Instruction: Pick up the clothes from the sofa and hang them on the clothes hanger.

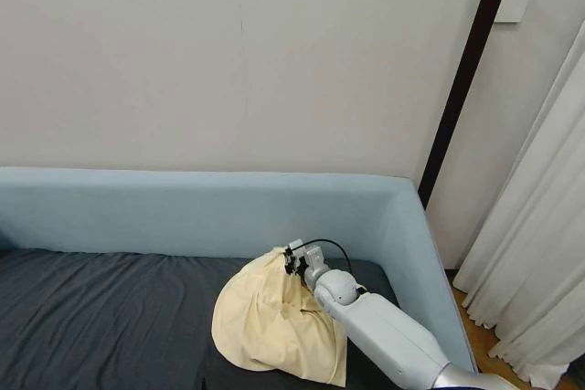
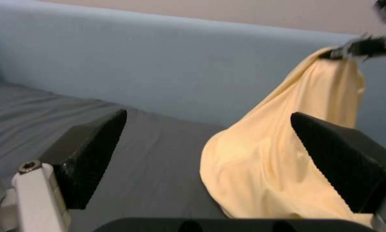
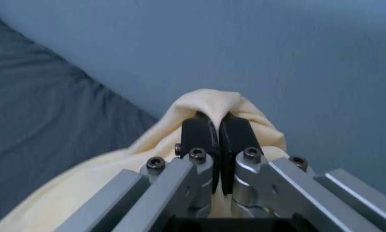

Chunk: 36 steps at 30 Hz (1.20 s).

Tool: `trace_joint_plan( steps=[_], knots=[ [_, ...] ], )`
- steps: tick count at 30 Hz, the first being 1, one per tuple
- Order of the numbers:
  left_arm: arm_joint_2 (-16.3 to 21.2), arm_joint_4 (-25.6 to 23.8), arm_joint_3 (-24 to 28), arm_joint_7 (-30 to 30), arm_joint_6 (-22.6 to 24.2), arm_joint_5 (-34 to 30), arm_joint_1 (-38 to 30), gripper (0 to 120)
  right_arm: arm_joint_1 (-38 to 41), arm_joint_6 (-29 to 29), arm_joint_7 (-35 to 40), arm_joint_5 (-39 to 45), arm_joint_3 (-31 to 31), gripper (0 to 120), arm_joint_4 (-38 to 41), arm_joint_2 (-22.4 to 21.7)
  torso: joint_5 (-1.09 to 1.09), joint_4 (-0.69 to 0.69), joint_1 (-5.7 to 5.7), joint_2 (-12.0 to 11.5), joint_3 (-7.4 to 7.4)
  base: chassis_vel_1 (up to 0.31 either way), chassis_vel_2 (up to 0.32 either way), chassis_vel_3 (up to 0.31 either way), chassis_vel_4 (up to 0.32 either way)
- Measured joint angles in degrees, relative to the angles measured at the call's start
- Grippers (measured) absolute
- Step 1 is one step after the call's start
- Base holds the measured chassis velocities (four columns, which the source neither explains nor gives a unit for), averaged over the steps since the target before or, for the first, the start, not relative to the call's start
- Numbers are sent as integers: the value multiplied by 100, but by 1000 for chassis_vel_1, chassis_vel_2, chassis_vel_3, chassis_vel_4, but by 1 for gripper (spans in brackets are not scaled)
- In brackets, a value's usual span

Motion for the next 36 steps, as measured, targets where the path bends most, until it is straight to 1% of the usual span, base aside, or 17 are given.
trace_joint_plan(
  steps=[4,5,8,10,13,15,16,20,21,22,26,27,29,31,34,36],
  knots=[
    [-23,10,-40,-34,-3,-88,-57,100,473,33,3,55,-291,0,680,-309,0,-1,0,0,0,0,0,0,0],
    [-23,10,-40,-34,-3,-88,-57,100,473,33,3,55,-291,0,680,-309,0,-1,0,0,0,0,0,0,0],
    [-61,23,-41,-52,-14,-102,-95,100,1045,93,-19,215,-608,0,922,-379,0,0,0,0,0,0,0,0,0],
    [-70,30,-41,-58,-19,-104,-105,100,1168,96,-20,265,-666,0,938,-363,0,0,0,0,0,0,0,0,0],
    [-100,51,-41,-84,-42,-126,-144,100,1640,103,-19,499,-881,0,910,-169,-1,0,0,0,0,0,0,0,0],
    [-120,65,-50,-110,-55,-166,-175,100,2027,138,-24,669,-999,0,801,74,-1,1,0,0,0,0,0,0,0],
    [-120,65,-50,-110,-55,-166,-175,100,2027,138,-24,669,-999,0,801,74,-1,1,0,0,0,0,0,0,0],
    [-185,91,-75,-158,-64,-236,-254,100,2776,231,-51,1004,-1176,0,570,614,-2,1,0,0,0,0,0,0,0],
    [-203,93,-75,-165,-64,-251,-270,100,2930,251,-56,1098,-1190,0,516,746,-3,1,0,0,0,0,0,0,0],
    [-203,93,-75,-165,-64,-251,-270,100,2930,251,-56,1098,-1190,0,516,746,-3,1,0,0,0,0,0,0,0],
    [-244,96,-71,-179,-59,-275,-302,100,3473,408,-82,1416,-1186,0,339,1208,-2,1,0,0,0,0,0,0,0],
    [-244,96,-71,-179,-59,-275,-302,100,3473,408,-82,1416,-1186,0,339,1208,-2,1,0,0,0,0,0,0,0],
    [-254,97,-72,-186,-46,-294,-308,100,3714,455,-56,1621,-1057,0,246,1414,-2,0,0,0,0,0,0,0,0],
    [-265,105,-73,-189,-33,-306,-307,100,3863,439,64,1869,-889,0,292,1527,-2,1,0,0,0,0,0,0,0],
    [-273,114,-72,-191,-25,-307,-296,100,3895,376,217,2041,-790,0,433,1528,-2,1,0,0,-1,0,0,0,0],
    [-284,137,-63,-191,-21,-290,-253,100,3686,265,496,2265,-652,0,930,1301,-1,2,0,1,-2,0,0,0,0]
  ],
)
